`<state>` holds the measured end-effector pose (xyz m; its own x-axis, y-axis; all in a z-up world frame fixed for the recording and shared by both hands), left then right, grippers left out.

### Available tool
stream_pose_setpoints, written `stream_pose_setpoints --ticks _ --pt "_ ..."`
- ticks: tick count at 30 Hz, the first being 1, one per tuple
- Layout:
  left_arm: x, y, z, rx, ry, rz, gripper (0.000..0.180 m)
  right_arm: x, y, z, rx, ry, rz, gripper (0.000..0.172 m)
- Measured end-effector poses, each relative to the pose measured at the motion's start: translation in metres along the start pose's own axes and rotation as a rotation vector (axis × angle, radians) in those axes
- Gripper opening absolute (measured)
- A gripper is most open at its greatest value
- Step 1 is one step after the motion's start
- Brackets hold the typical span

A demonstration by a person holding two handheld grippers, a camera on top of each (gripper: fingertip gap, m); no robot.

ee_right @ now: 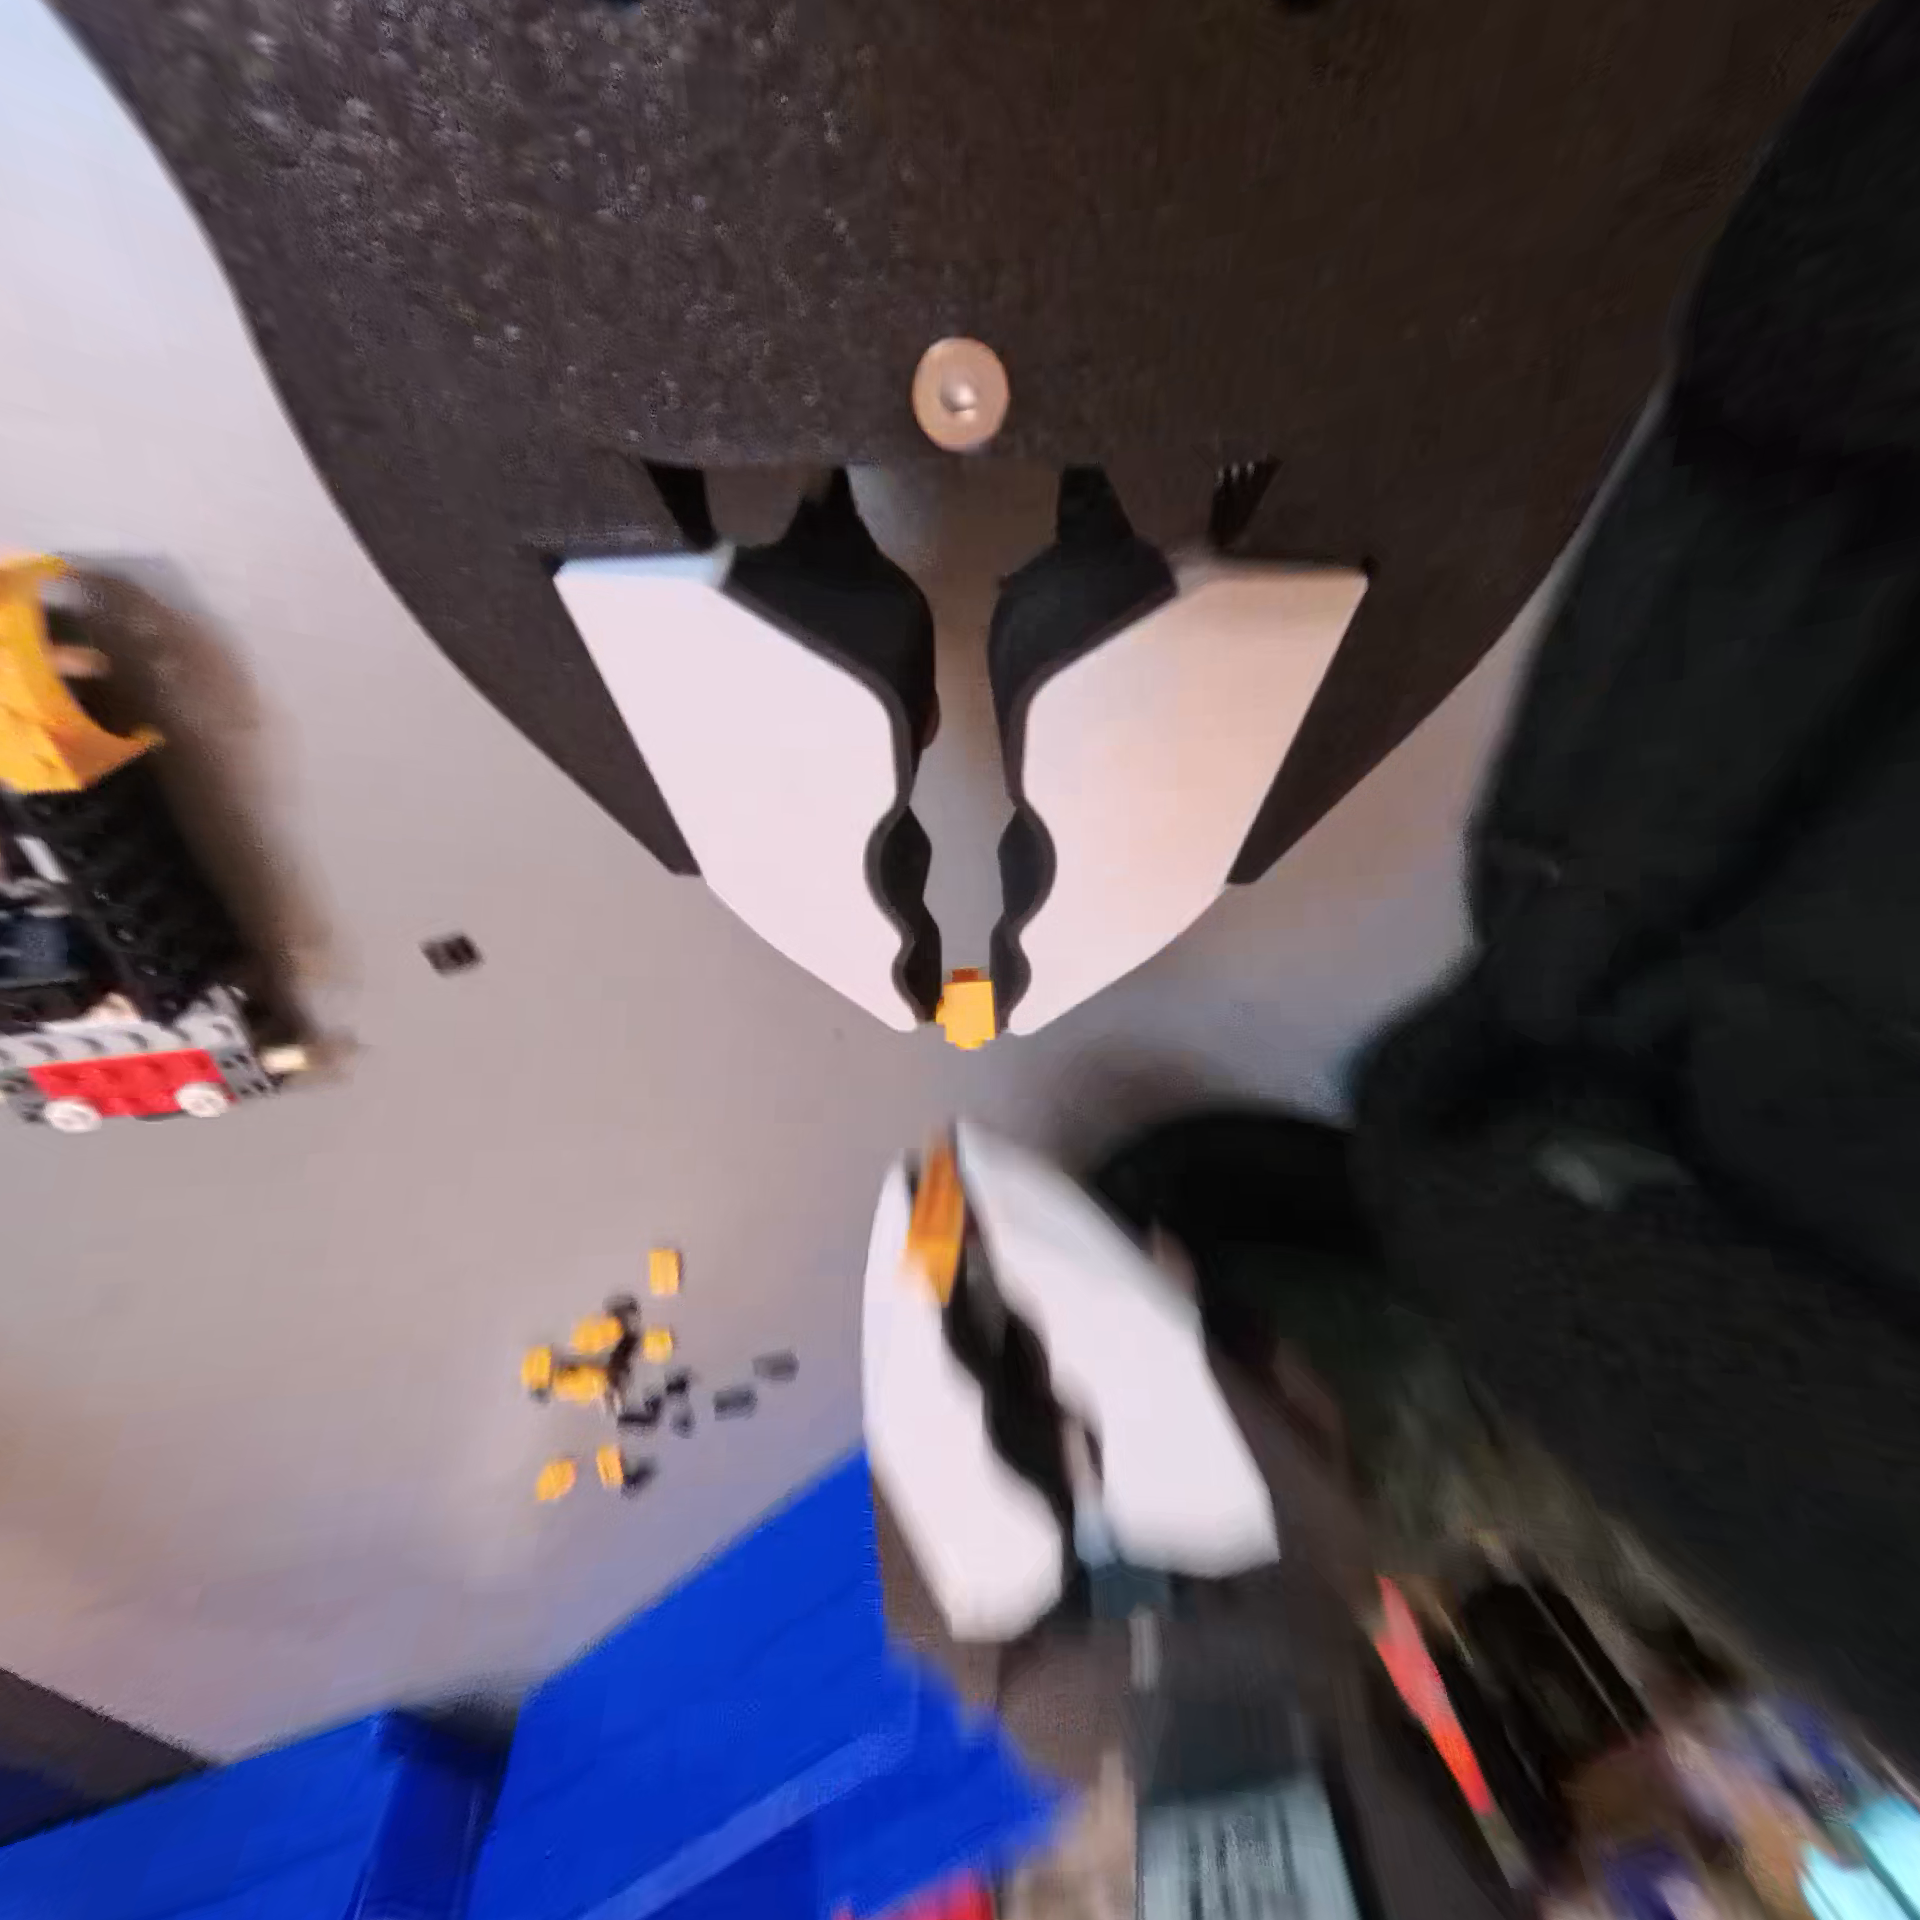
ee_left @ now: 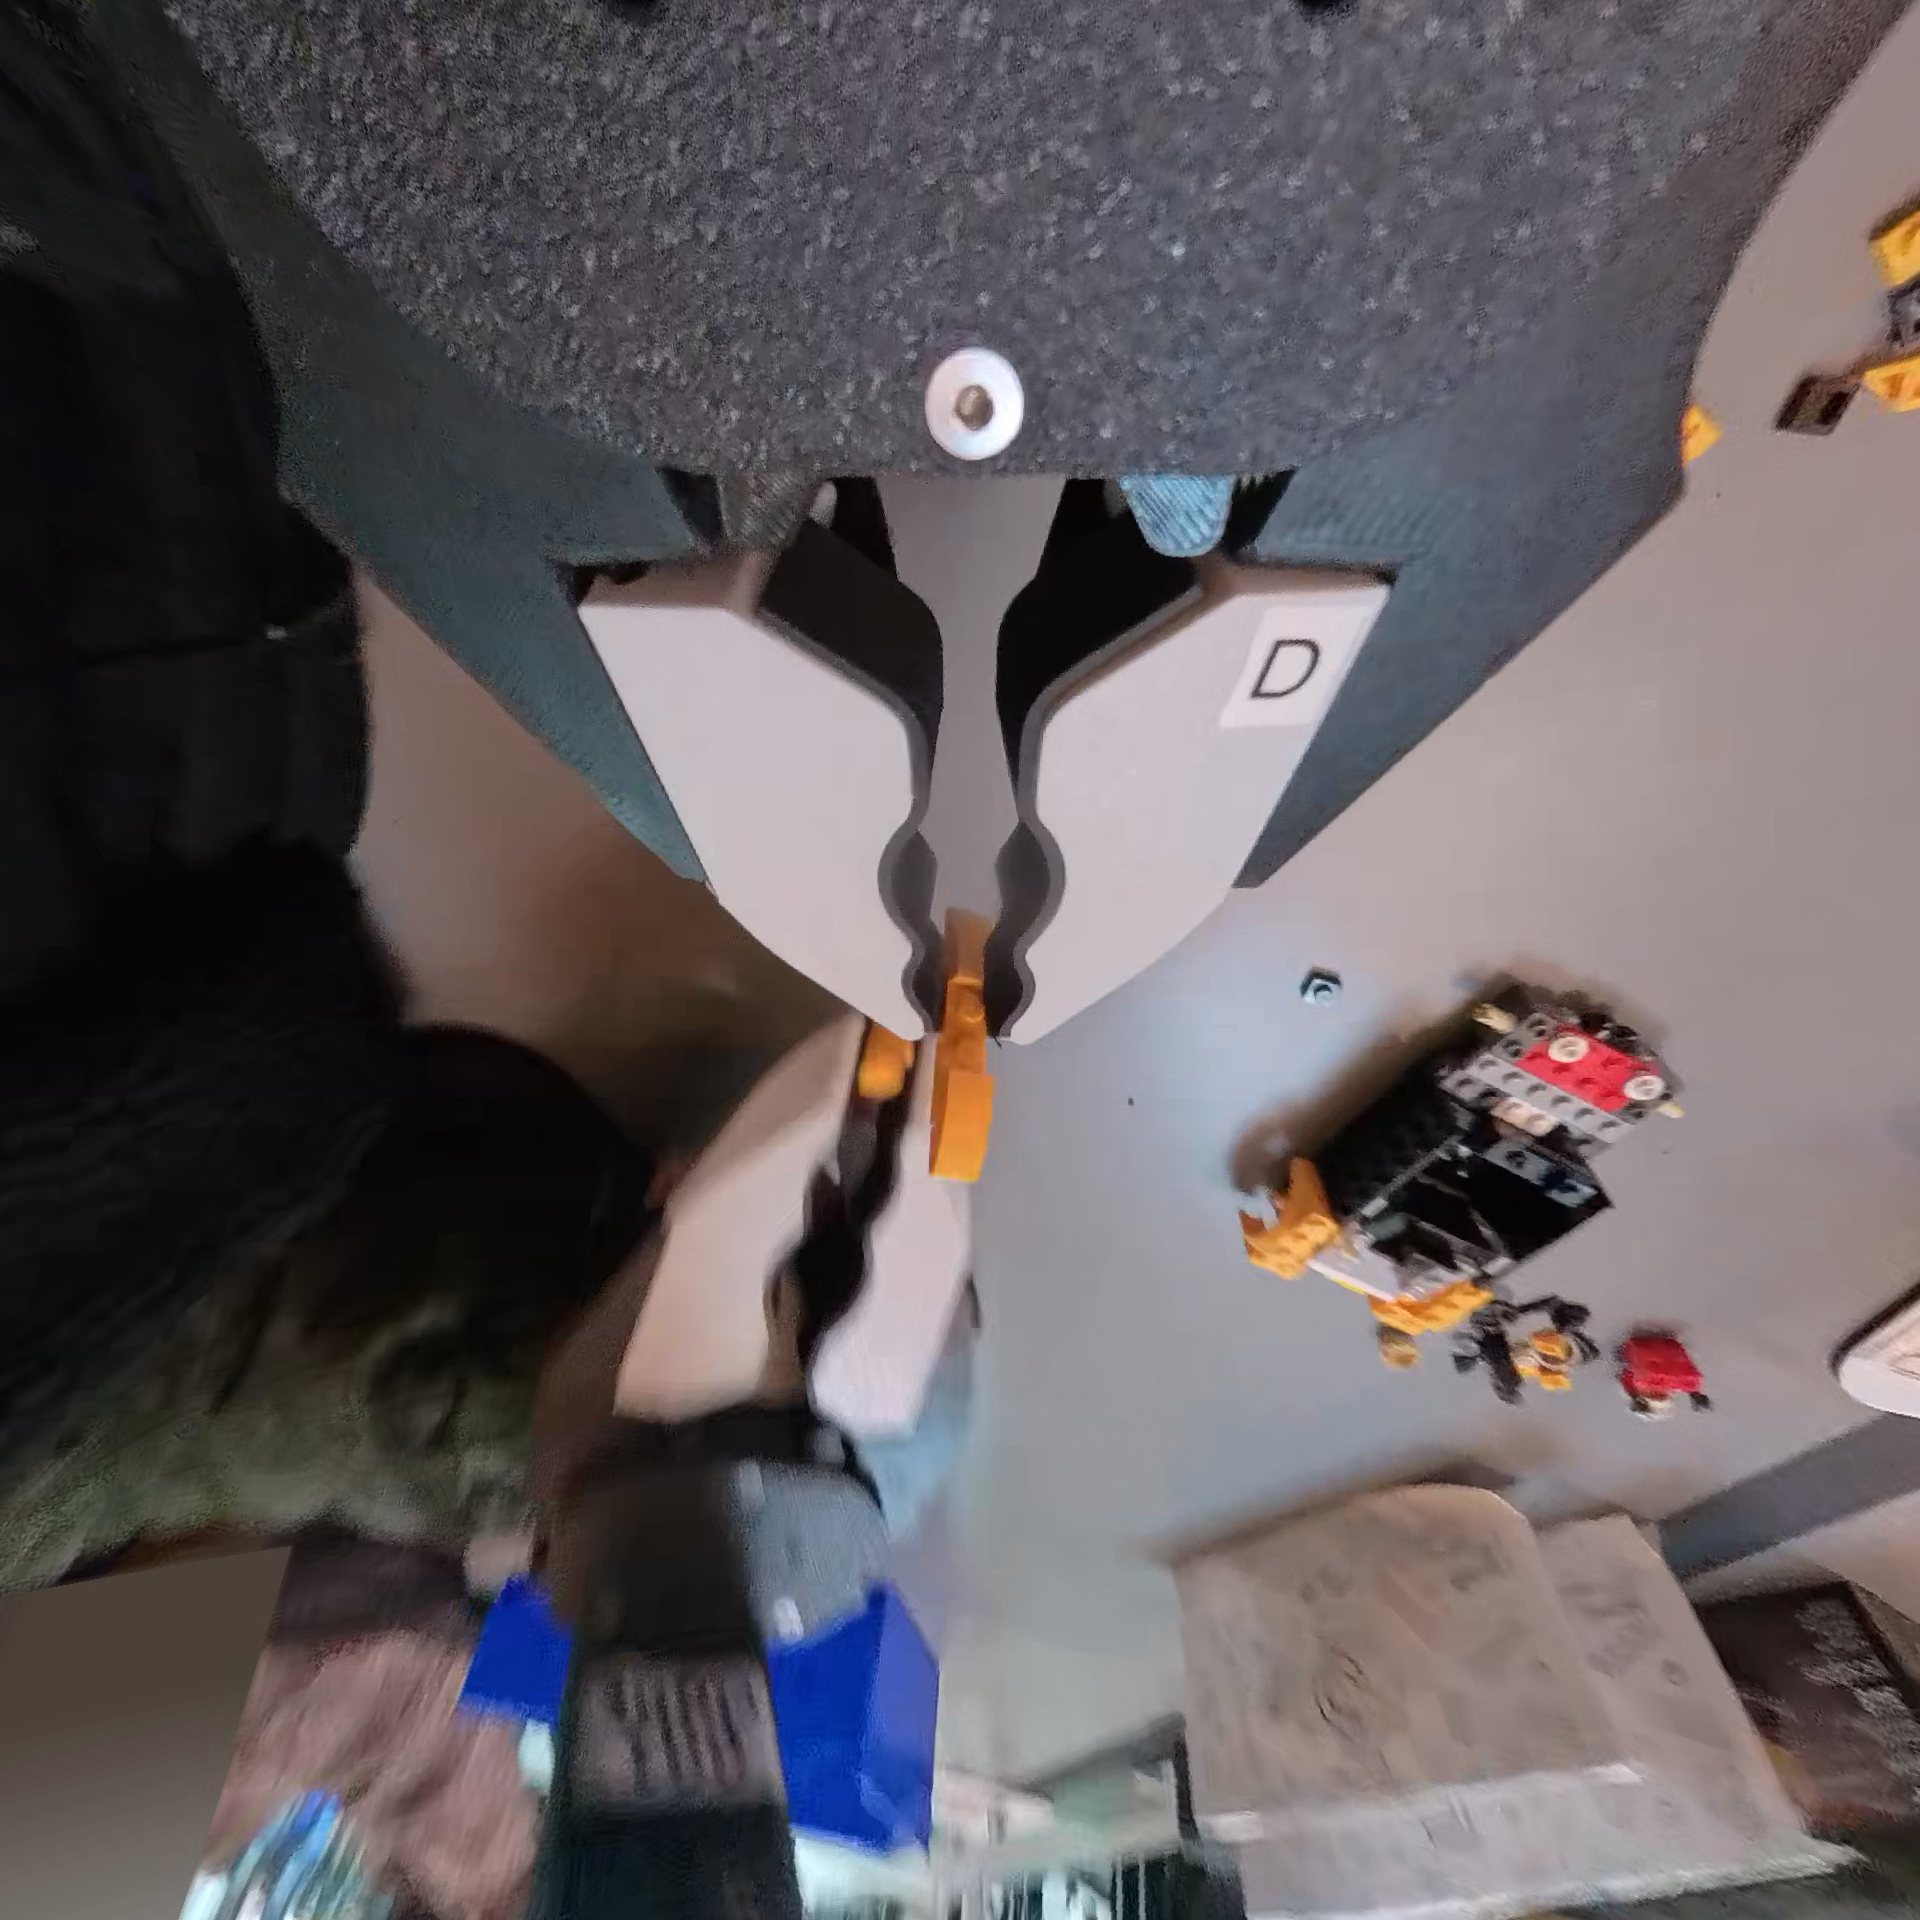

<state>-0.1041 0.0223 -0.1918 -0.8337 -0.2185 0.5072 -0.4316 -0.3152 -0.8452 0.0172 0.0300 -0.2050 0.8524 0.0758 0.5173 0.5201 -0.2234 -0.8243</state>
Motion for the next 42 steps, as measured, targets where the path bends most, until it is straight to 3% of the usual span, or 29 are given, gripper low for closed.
stream_pose_setpoints --ticks 2,5,8,10,12,14,19,26,31,38,40,42 --pt "0.015 -0.005 -0.004 0.035 0.057 0.049 0.008 -0.006 0.011 -0.003 0.072 0.037 -0.069 0.01" --pt "0.004 0.006 0.004 -0.059 0.015 -0.07 0.008 0.004 0.0 0.003 0.062 0.07 0.023 0.01" --pt "-0.015 0.028 -0.003 -0.077 -0.053 -0.266 0.008 0.007 0.005 0.014 0.035 0.107 -0.003 0.01" --pt "-0.023 0.034 0.0 -0.068 -0.009 -0.304 0.009 0.006 0.008 0.013 0.04 0.105 -0.006 0.01" --pt "-0.028 0.036 0.002 -0.045 0.039 -0.319 0.022 0.005 0.006 0.01 0.074 0.107 0.01 0.01" --pt "-0.025 0.029 0.004 0.003 0.108 -0.24 0.024 0.003 0.003 0.005 0.121 0.115 0.026 0.01" --pt "-0.013 0.009 0.003 0.35 0.437 0.017 0.022 -0.004 -0.002 -0.012 0.329 0.19 0.047 0.011" --pt "-0.013 0.008 0.006 0.518 0.653 0.057 0.015 -0.004 -0.011 -0.026 0.539 0.33 0.09 0.01" --pt "-0.008 0.004 0.009 0.594 0.783 0.117 0.02 0.0 -0.017 -0.033 0.624 0.387 0.133 0.01" --pt "-0.003 0.002 0.005 0.524 0.668 0.092 0.016 -0.003 -0.018 -0.031 0.627 0.435 0.133 0.011" --pt "0.011 0.001 -0.004 0.379 0.428 0.03 0.015 -0.002 -0.012 -0.017 0.485 0.413 0.063 0.022" --pt "0.041 -0.003 -0.021 0.185 0.012 -0.041 0.016 -0.003 0.0 0.003 0.338 0.408 -0.066 0.03"
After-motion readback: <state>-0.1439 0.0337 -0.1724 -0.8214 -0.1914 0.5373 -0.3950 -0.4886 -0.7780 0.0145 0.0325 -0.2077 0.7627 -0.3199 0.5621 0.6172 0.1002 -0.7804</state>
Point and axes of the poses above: each gripper's, where its closed fingertips meet, x back along the fingers, y out of its underside, z = x × y across the jaws, the point moved 6 cm from there along x, back along the fingers, and after that the axes turned 9 degrees about -z, right-handed, at the moved point
